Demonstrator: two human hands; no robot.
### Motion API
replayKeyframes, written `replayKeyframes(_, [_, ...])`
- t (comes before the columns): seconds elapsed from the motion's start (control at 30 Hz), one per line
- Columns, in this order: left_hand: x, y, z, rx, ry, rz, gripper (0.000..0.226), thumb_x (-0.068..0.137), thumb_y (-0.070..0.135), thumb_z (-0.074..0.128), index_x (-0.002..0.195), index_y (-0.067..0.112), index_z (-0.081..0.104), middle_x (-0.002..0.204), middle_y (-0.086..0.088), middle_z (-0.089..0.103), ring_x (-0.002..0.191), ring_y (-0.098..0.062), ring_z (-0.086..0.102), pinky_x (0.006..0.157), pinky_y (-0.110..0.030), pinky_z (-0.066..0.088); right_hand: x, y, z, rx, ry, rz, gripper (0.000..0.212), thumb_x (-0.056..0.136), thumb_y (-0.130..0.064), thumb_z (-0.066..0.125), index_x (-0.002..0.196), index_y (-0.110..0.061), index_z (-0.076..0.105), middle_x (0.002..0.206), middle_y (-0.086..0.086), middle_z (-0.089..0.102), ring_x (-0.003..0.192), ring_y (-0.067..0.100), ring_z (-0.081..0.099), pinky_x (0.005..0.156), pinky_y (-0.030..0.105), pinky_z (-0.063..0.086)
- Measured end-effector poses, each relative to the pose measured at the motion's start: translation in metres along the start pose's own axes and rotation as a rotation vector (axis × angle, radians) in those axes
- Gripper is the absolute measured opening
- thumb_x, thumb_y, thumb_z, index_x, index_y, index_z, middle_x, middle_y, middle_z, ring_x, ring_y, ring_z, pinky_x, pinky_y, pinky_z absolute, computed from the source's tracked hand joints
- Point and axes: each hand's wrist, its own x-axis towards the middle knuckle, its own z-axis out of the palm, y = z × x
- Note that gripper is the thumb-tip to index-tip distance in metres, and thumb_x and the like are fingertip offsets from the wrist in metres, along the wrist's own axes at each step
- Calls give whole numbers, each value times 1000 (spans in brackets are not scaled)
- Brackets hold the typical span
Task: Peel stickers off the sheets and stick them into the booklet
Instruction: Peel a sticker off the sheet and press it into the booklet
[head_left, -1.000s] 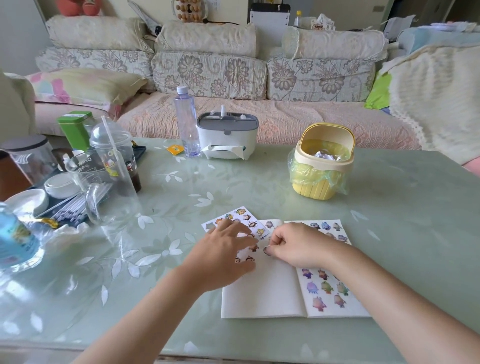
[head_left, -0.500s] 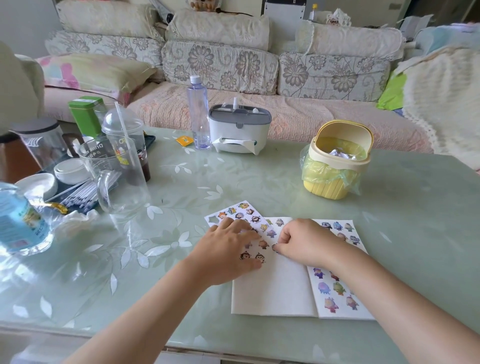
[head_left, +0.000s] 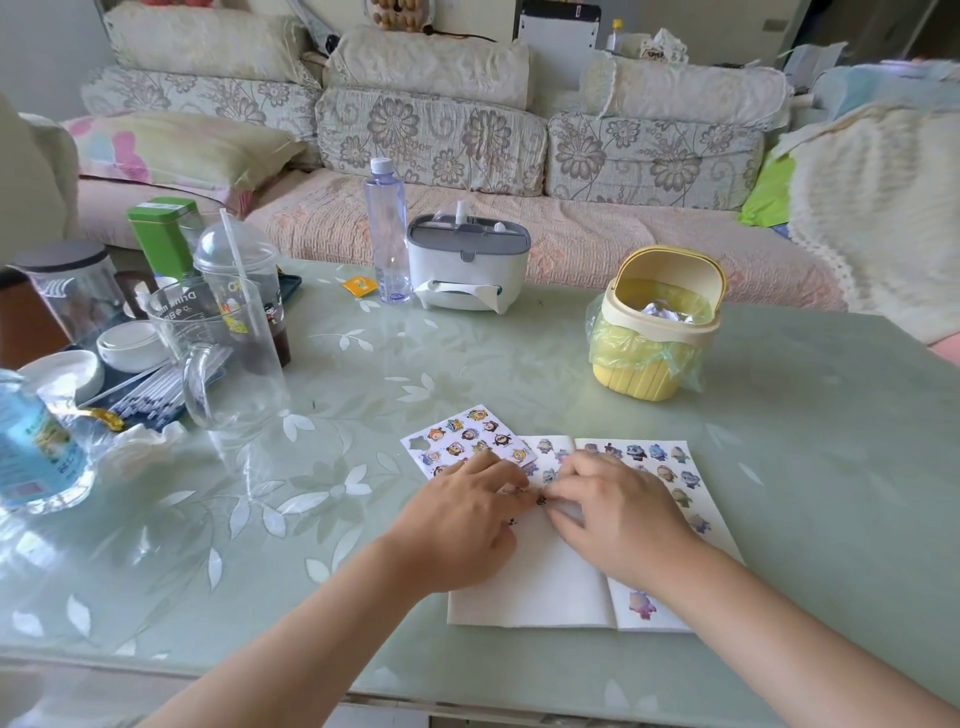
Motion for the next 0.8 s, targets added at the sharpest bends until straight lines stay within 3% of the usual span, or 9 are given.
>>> replayKeyframes(0.07, [-1,0,3,26,18,4,54,82,31,36,128,33,64,120,8,58,107,-18,53,75,-36,53,-9,6,5,-30,28,-48,27,89,-41,46,86,-34,72,93,-12,56,87,17,58,59,25,35])
replayKeyframes(0.13, [-3,2,2,39,37,-2,51,81,30,37,122,32,68,116,7,61,101,-20,58,66,-35,54,-14,7,6,-50,28,-62,29,88,-41,44,89,-35,72,97,-13,56,85,17,57,54,26,40])
replayKeyframes(0.23, [-4,7,0,32,51,-15,51,80,29,35,116,30,71,113,6,65,99,-21,61,59,-31,52,-17,3,4,-58,1,-78,37,88,-38,35,102,-35,69,104,-10,55,90,19,55,59,33,50])
replayKeyframes(0.5, [-3,10,-1,55,96,1,44,80,28,41,112,29,72,113,6,64,103,-17,59,60,-31,53,-10,-7,2,-104,-60,-70,47,86,-36,29,124,-33,58,105,-4,49,92,24,50,74,41,49])
replayKeyframes(0.63, [-2,17,5,94,139,9,40,82,30,44,107,21,73,99,6,64,90,-16,60,58,-27,51,-13,-7,3,-102,-30,-50,42,85,-35,34,116,-32,62,104,-4,51,92,23,53,71,39,48])
replayKeyframes(0.8, [-4,19,12,118,130,-2,46,90,40,43,116,14,70,110,1,61,99,-20,57,77,-31,56,-22,-4,7,-102,10,-80,35,85,-33,41,103,-27,70,102,-3,60,89,23,57,67,38,53])
